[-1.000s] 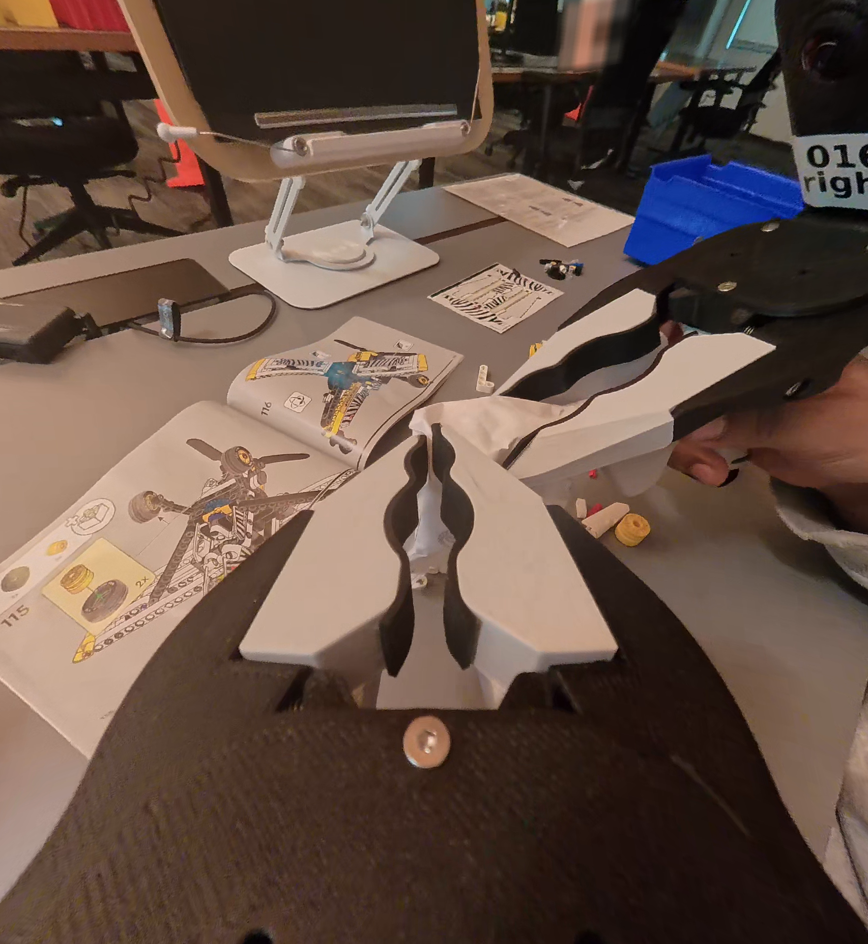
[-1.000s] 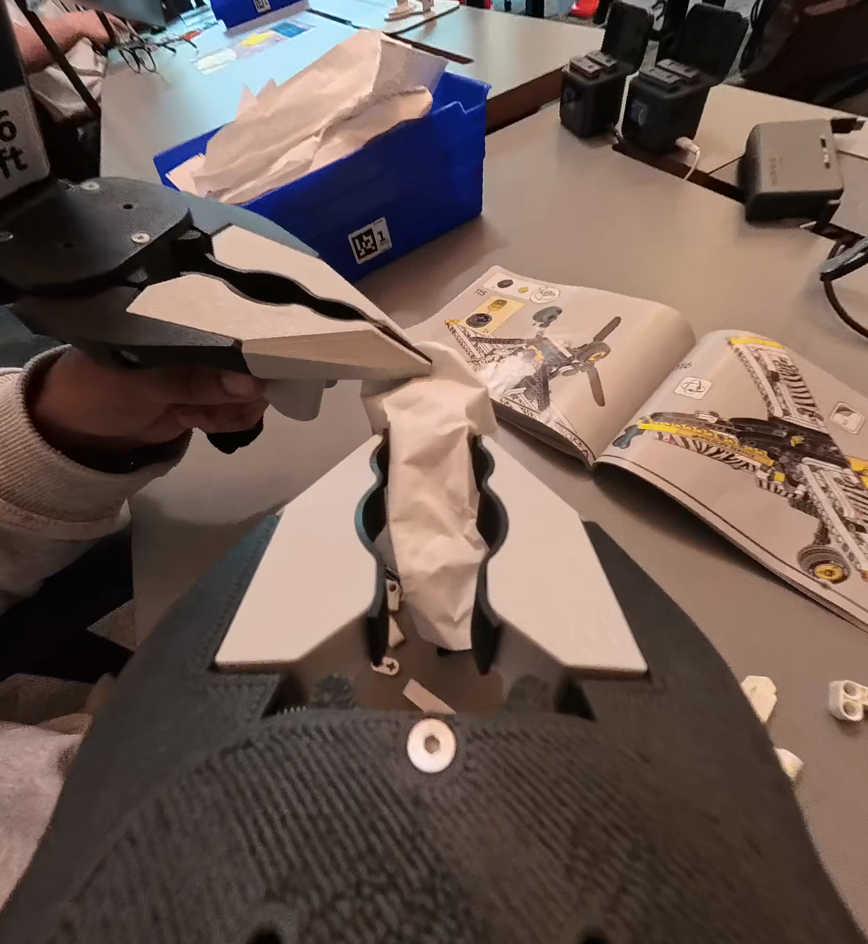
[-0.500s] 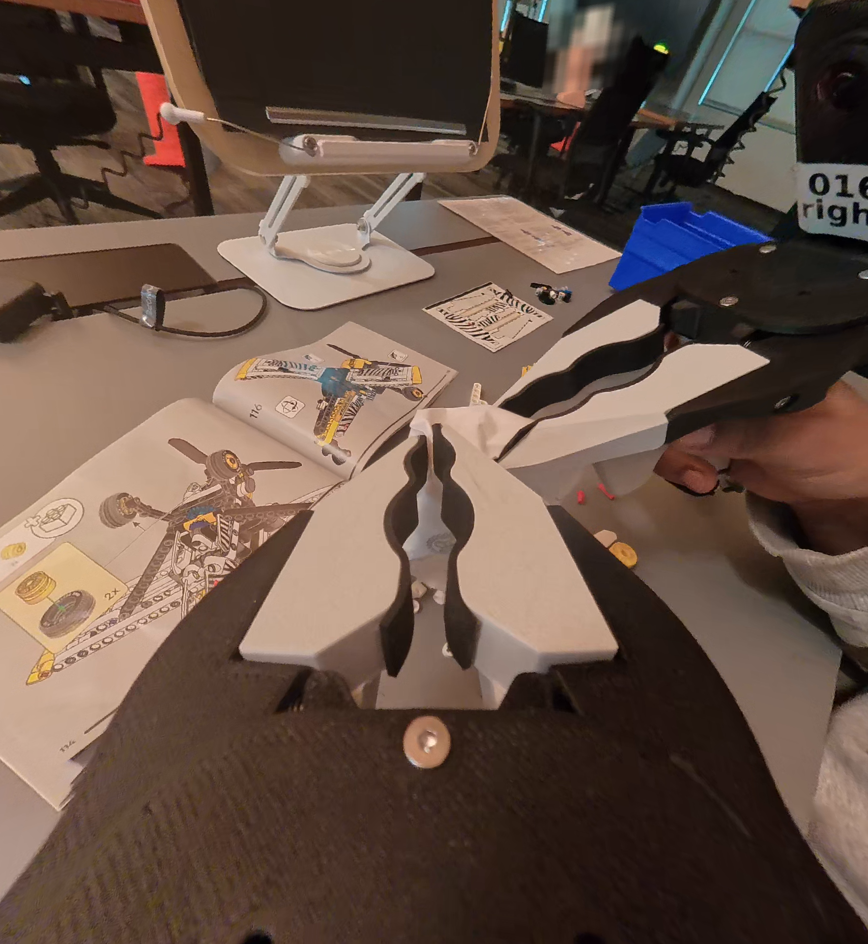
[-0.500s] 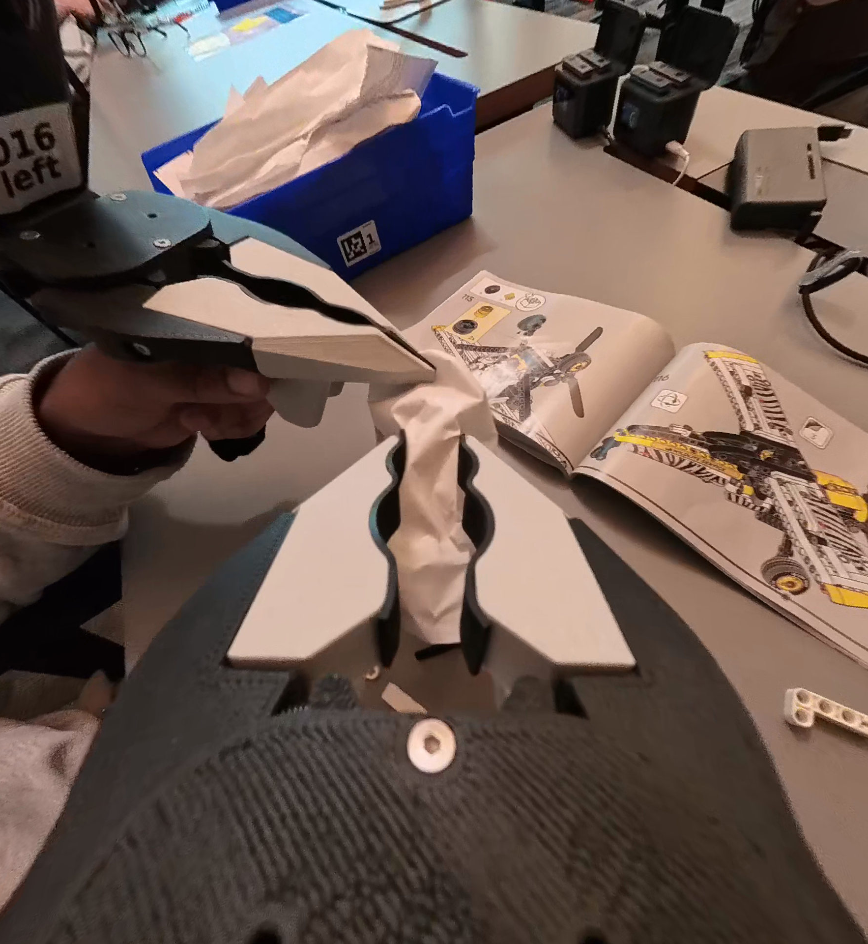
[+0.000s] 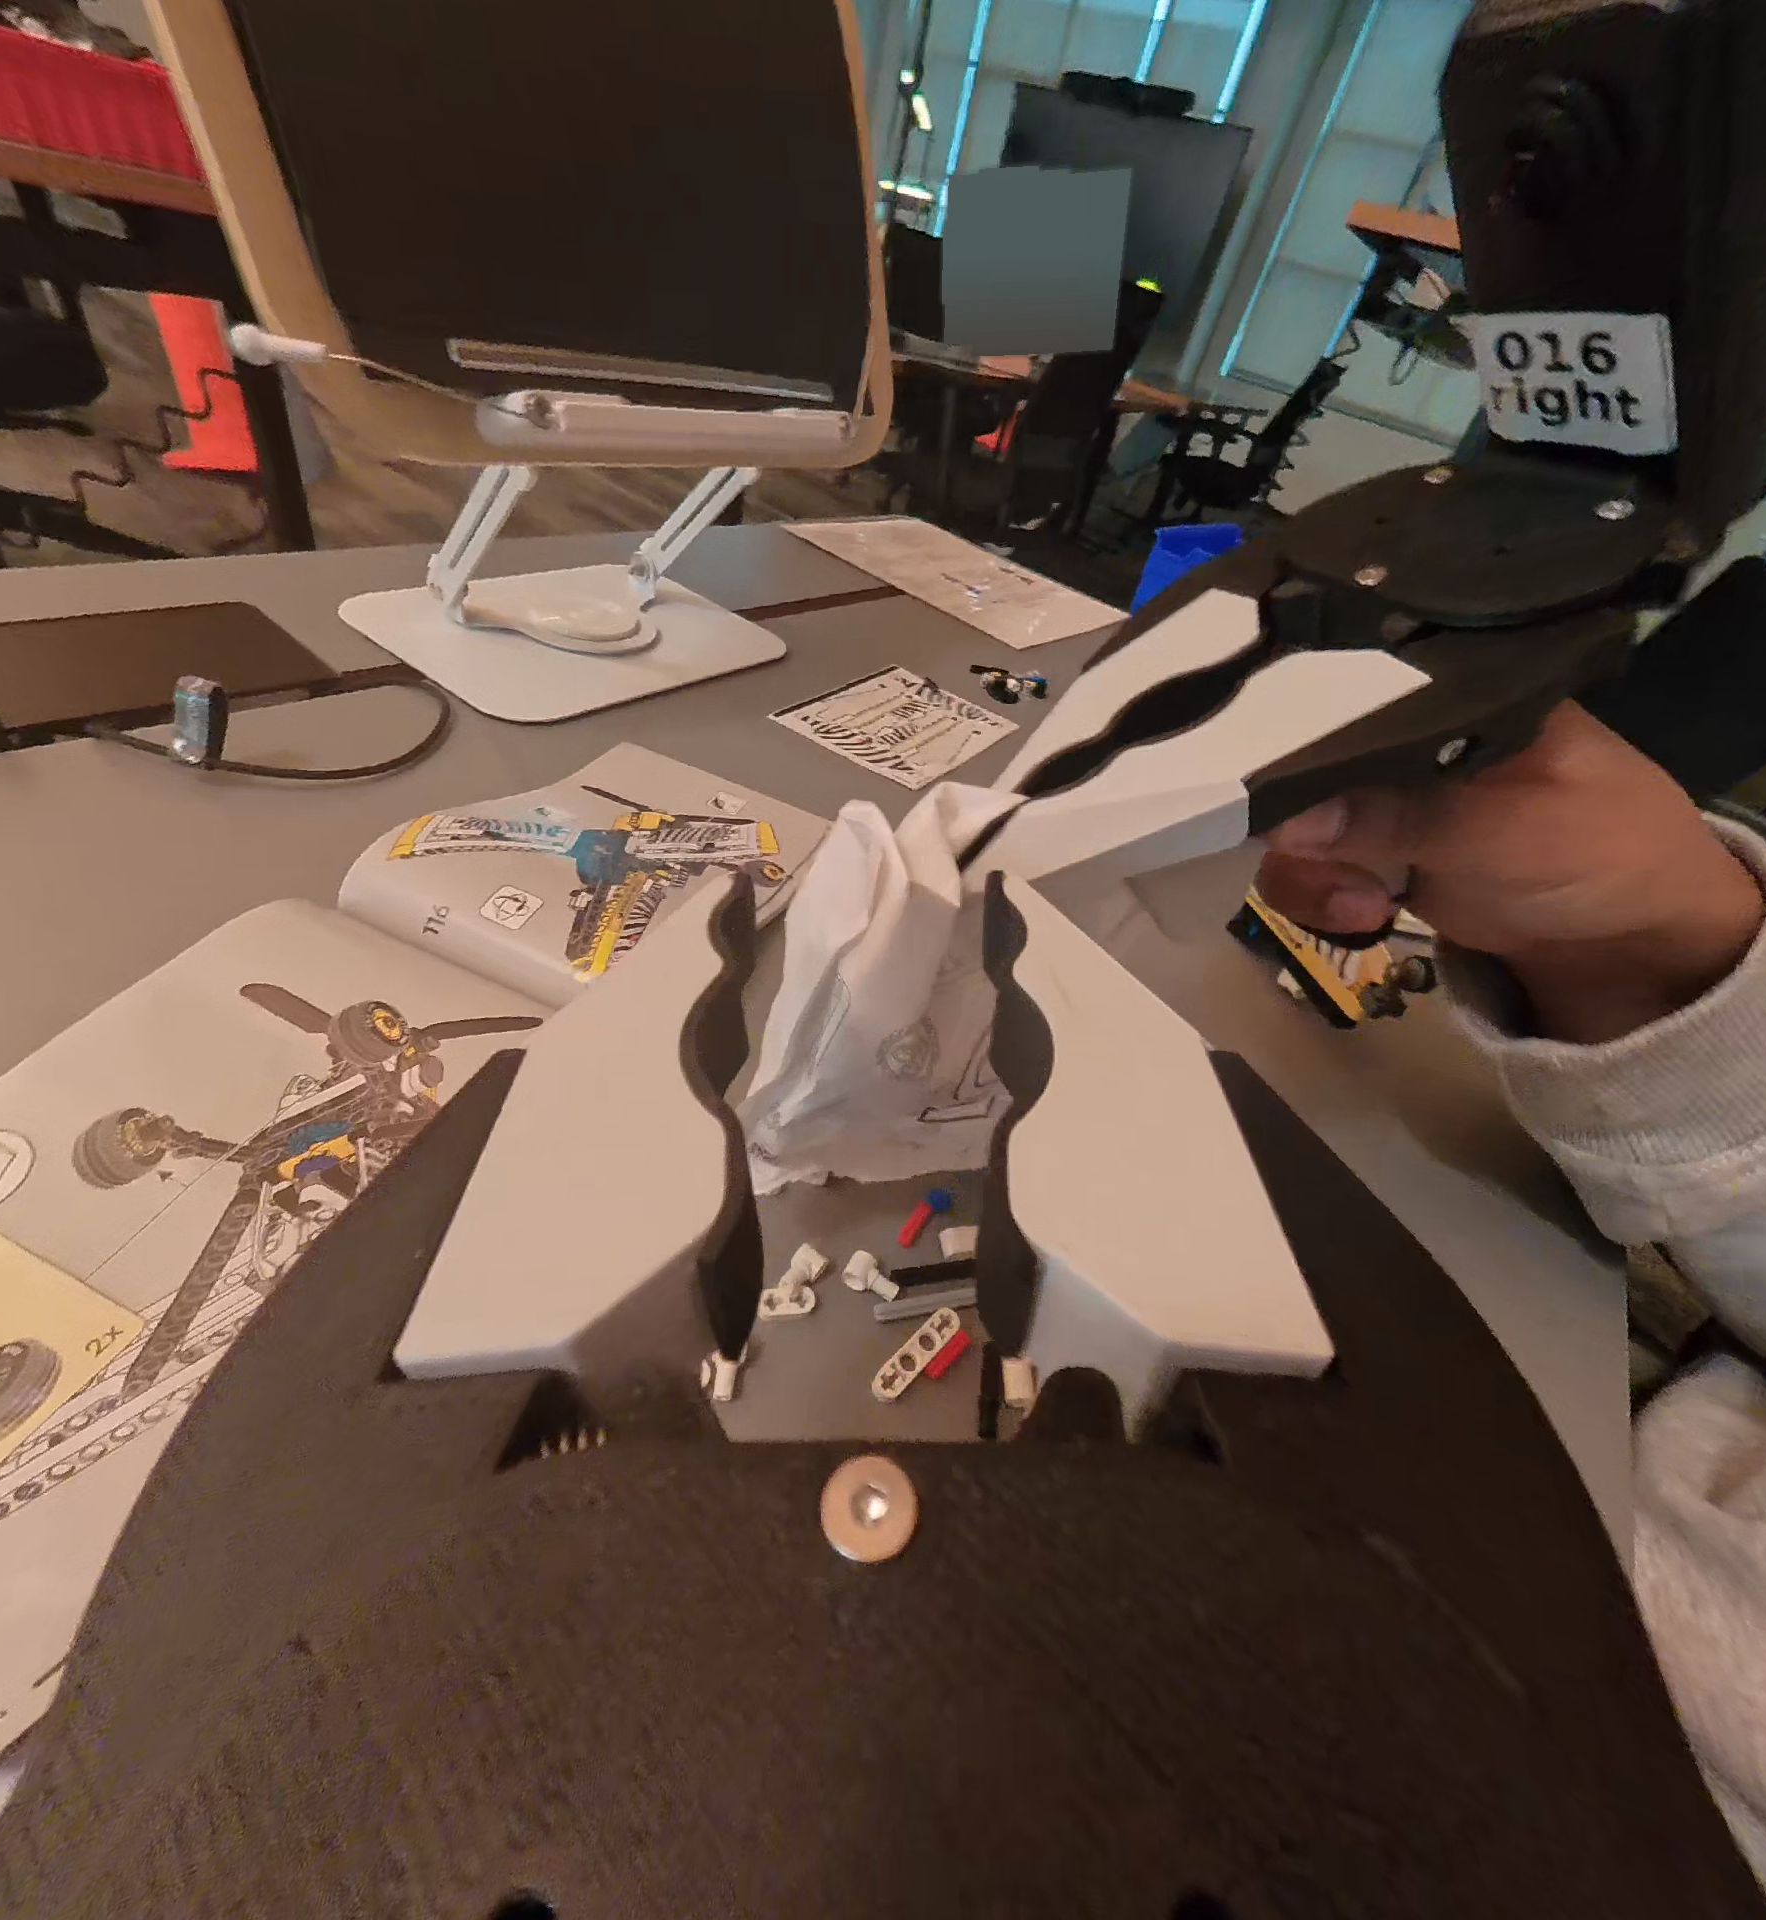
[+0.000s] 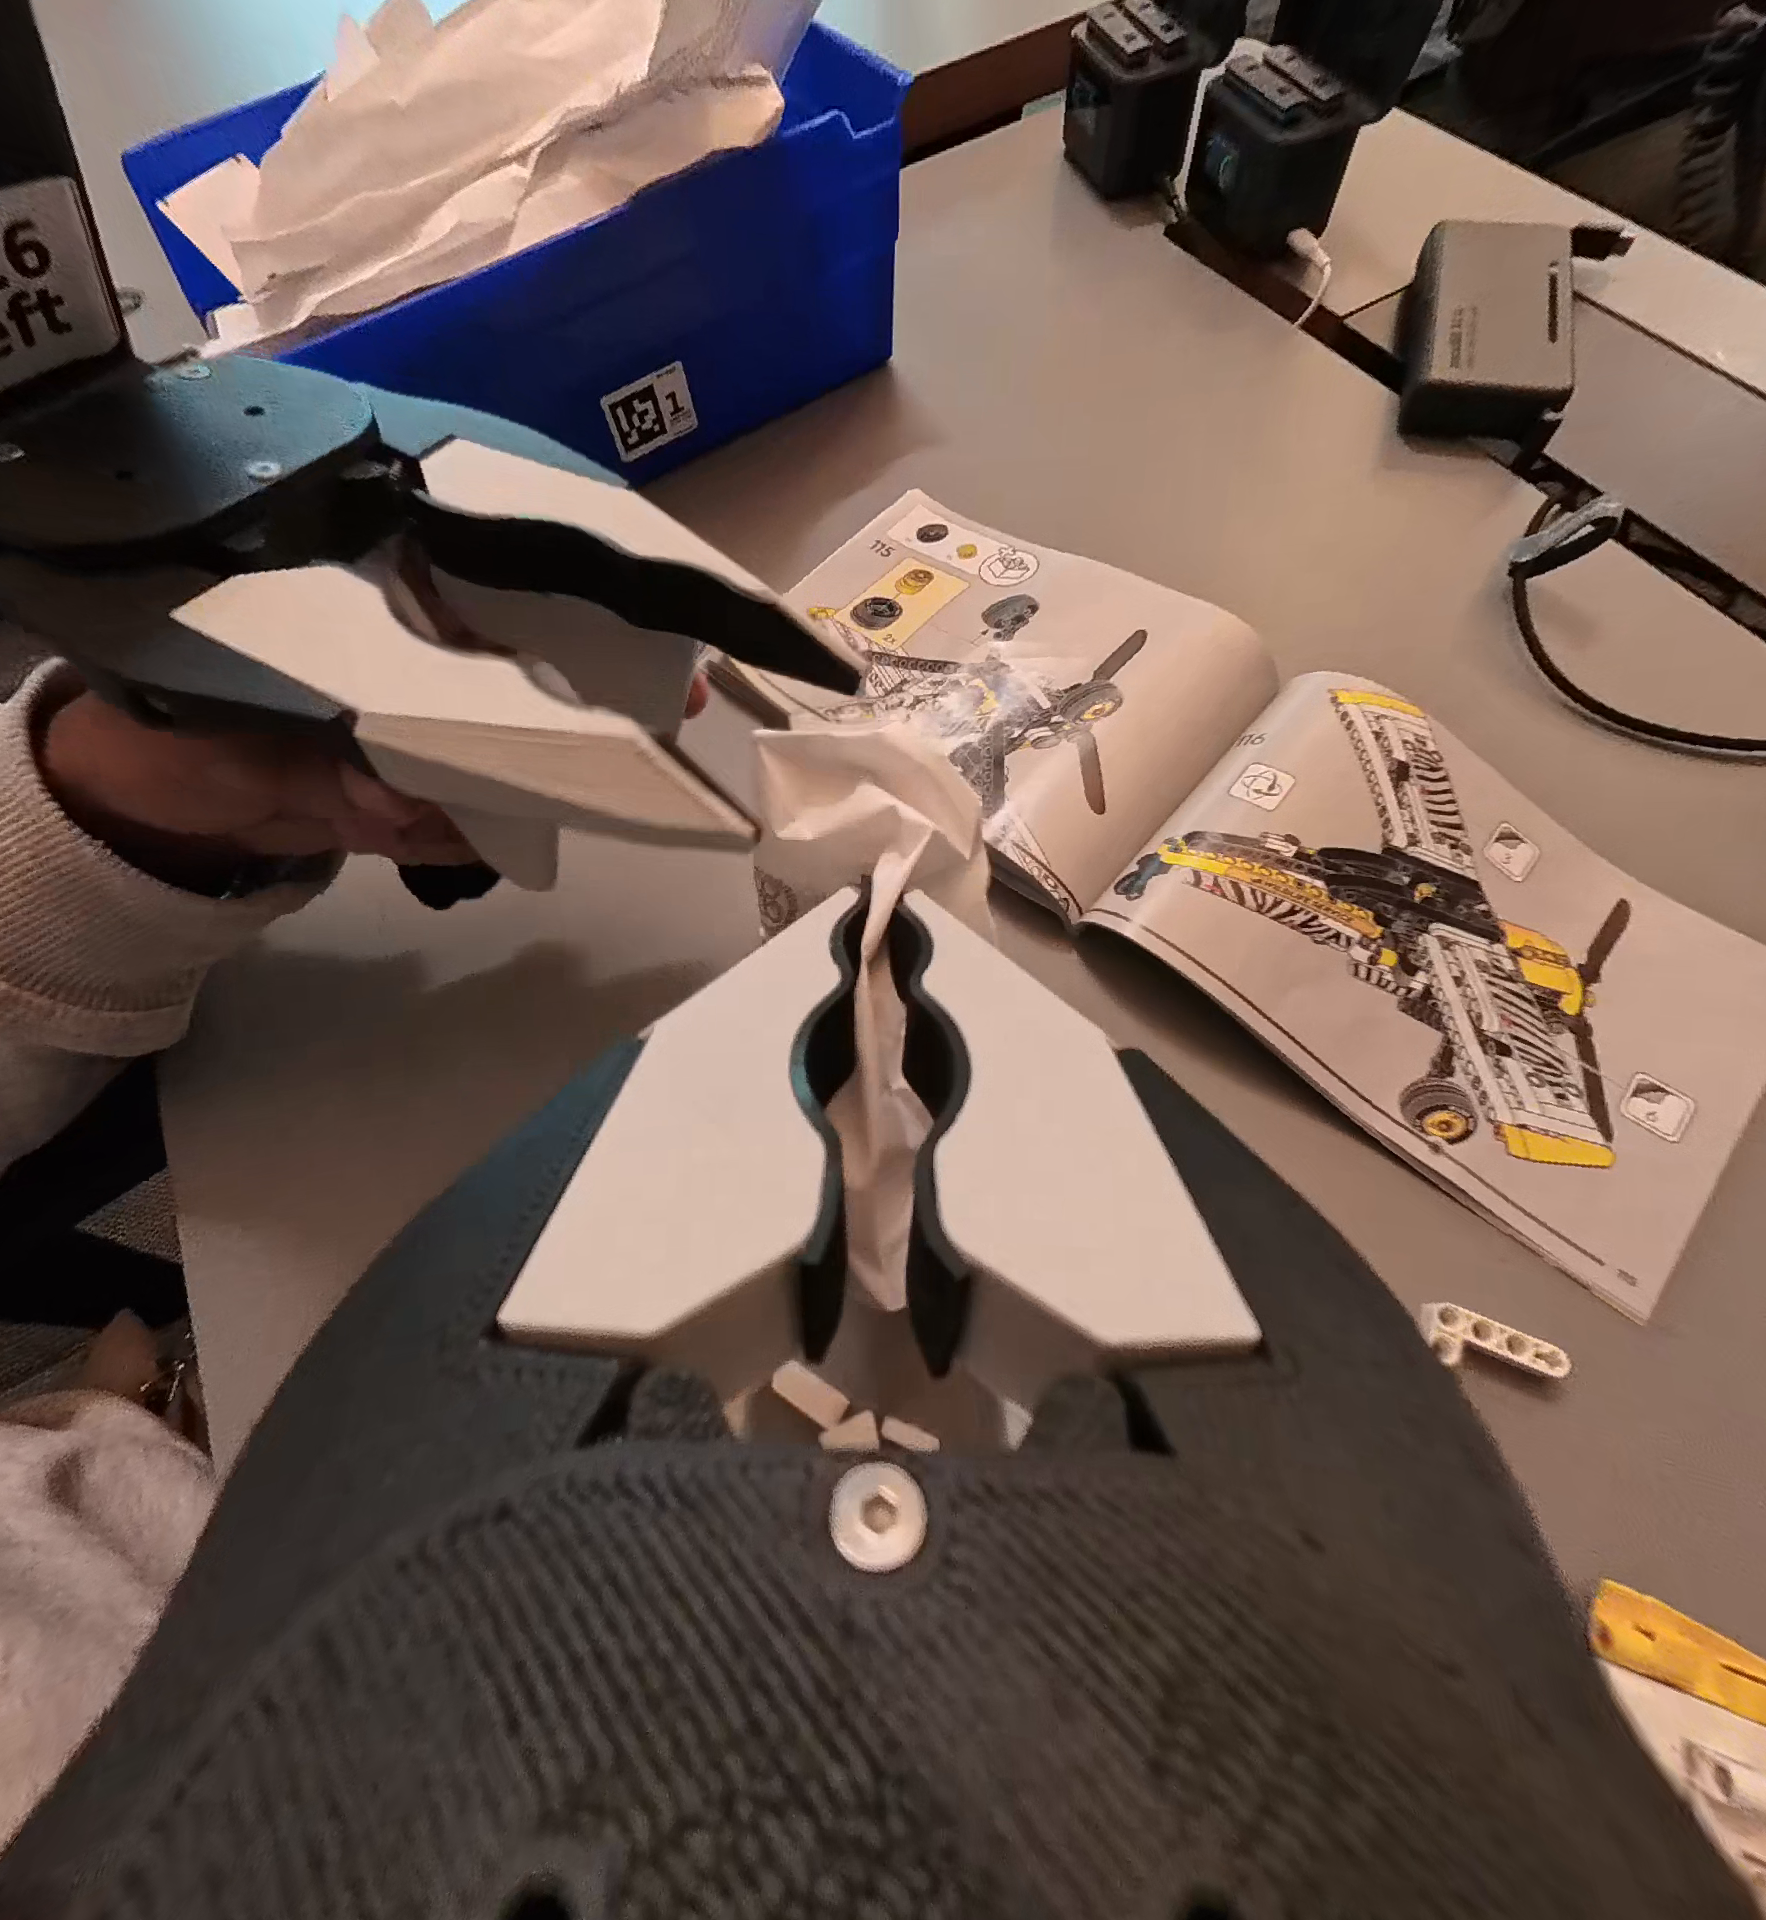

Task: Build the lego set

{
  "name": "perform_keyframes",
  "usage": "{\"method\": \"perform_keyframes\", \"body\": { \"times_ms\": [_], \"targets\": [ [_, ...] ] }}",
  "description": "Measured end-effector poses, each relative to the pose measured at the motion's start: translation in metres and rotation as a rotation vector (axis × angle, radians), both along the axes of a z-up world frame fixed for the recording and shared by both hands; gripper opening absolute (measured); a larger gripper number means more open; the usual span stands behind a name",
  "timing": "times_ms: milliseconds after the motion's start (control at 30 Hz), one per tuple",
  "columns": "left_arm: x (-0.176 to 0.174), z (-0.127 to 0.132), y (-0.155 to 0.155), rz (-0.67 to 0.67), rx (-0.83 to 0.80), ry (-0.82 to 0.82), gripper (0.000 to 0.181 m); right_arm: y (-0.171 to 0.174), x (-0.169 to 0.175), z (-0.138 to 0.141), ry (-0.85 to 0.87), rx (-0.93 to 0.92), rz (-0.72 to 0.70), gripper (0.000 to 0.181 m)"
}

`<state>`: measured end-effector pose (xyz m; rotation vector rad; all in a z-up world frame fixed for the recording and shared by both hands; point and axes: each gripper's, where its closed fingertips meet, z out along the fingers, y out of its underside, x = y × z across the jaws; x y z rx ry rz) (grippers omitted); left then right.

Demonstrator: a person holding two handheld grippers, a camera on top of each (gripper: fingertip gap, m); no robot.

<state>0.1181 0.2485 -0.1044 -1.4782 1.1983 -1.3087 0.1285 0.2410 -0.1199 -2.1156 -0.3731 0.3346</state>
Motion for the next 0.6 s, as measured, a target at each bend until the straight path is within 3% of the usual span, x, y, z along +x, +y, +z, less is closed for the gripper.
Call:
{"method": "perform_keyframes", "body": {
  "times_ms": [200,367,600],
  "targets": [
    [0.006,-0.026,-0.012,-0.064,0.123,0.101,0.051,-0.002,-0.008,0.012,0.031,0.008,0.053,0.003],
    [0.009,-0.025,-0.015,-0.070,0.125,0.073,0.019,-0.005,-0.007,0.014,0.017,0.006,0.060,0.015],
    [0.011,-0.035,-0.006,-0.035,0.051,0.105,0.006,-0.006,-0.002,-0.009,-0.011,-0.022,0.036,0.049]
  ]
}}
